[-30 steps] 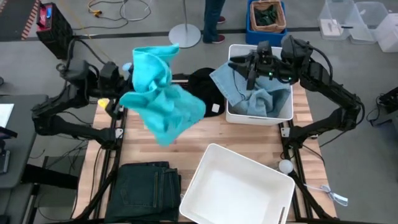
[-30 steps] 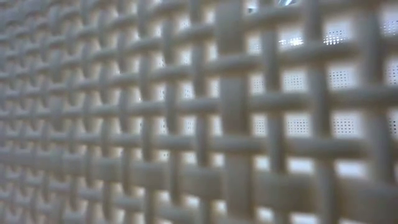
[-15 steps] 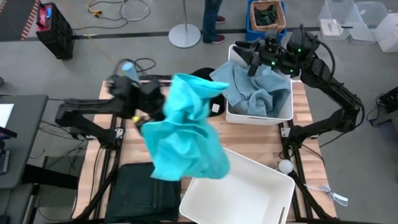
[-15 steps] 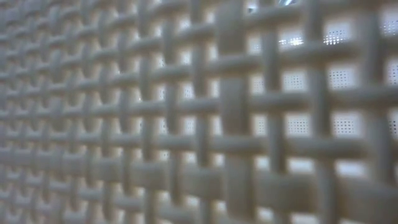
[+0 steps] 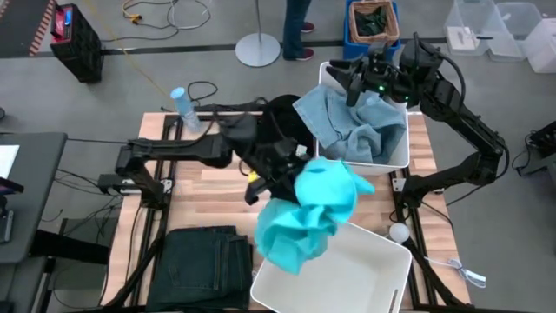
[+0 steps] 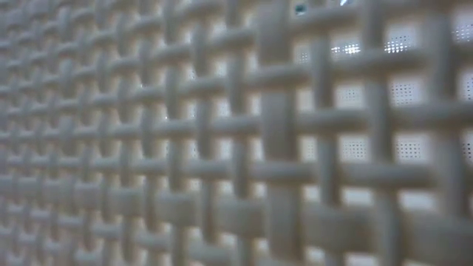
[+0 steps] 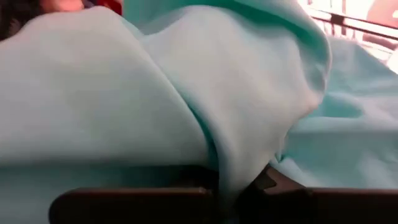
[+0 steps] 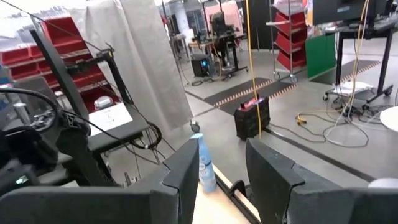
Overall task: Sort clothes
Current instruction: Put the blue shorts into the bottom white laundry bin, then remove the blue shorts from the bottom white laundry bin
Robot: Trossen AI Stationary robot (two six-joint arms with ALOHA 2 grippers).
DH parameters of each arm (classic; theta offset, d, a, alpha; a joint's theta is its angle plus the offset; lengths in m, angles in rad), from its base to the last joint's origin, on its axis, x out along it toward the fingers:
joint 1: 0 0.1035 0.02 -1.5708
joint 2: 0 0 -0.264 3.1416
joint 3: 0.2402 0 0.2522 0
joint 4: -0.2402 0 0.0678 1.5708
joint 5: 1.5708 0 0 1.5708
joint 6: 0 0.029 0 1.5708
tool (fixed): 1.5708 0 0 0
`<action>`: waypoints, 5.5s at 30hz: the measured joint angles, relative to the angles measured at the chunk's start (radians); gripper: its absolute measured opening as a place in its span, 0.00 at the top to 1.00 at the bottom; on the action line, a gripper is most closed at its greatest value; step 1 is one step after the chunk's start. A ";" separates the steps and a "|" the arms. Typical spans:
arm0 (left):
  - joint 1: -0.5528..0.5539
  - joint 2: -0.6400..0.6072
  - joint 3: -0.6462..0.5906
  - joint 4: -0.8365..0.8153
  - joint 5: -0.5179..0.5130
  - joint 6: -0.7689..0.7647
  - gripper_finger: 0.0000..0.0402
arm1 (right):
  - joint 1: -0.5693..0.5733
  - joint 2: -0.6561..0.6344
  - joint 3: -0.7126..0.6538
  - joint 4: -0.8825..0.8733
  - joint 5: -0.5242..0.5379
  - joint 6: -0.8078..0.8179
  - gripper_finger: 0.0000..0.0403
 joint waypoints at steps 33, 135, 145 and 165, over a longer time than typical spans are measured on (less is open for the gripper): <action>-0.018 0.433 0.544 -0.288 0.340 -0.269 0.96 | 0.000 0.000 0.000 -0.016 -0.001 -0.030 0.63; -0.319 0.592 0.543 -0.938 -0.668 0.548 0.46 | 0.071 -0.004 0.000 -0.100 -0.005 -0.042 0.63; -0.285 0.725 0.544 -0.985 -0.668 0.330 0.39 | 0.171 -0.004 0.000 -0.099 -0.006 -0.045 0.63; -0.329 0.689 0.543 -1.123 -0.754 0.293 0.99 | 0.245 -0.006 0.000 -0.016 -0.005 0.009 0.63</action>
